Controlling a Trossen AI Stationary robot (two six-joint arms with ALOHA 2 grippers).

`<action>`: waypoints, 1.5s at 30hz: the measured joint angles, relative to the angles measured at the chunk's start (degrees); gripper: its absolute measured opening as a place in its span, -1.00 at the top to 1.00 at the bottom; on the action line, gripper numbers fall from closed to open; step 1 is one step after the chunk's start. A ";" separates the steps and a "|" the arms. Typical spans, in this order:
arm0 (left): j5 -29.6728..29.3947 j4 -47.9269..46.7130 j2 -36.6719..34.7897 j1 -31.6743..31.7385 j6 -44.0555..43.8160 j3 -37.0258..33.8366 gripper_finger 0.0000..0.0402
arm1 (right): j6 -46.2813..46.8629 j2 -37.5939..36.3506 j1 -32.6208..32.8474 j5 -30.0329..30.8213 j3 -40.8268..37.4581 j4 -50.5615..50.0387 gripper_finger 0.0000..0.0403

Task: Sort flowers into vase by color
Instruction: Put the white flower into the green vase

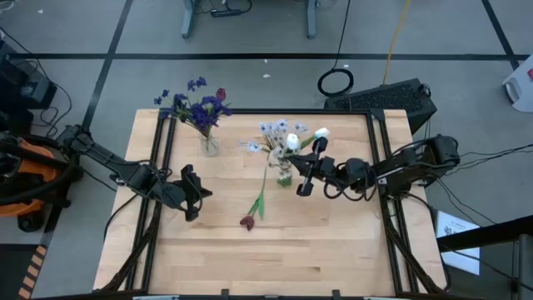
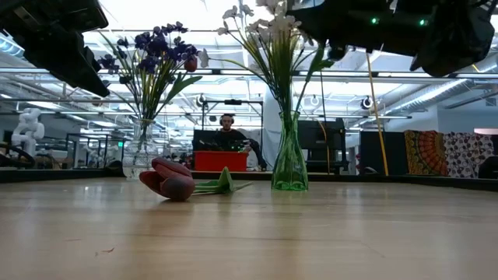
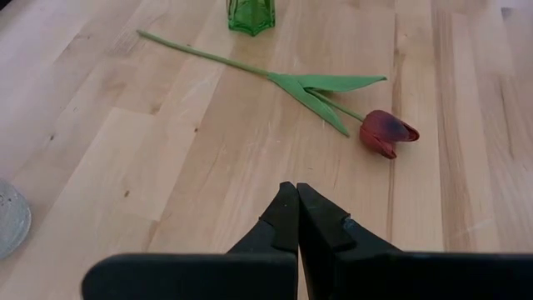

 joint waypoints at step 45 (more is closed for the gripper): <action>0.31 2.60 0.01 0.00 -0.11 0.00 1.00 | 18.01 0.56 0.96 3.33 -4.46 -17.74 0.88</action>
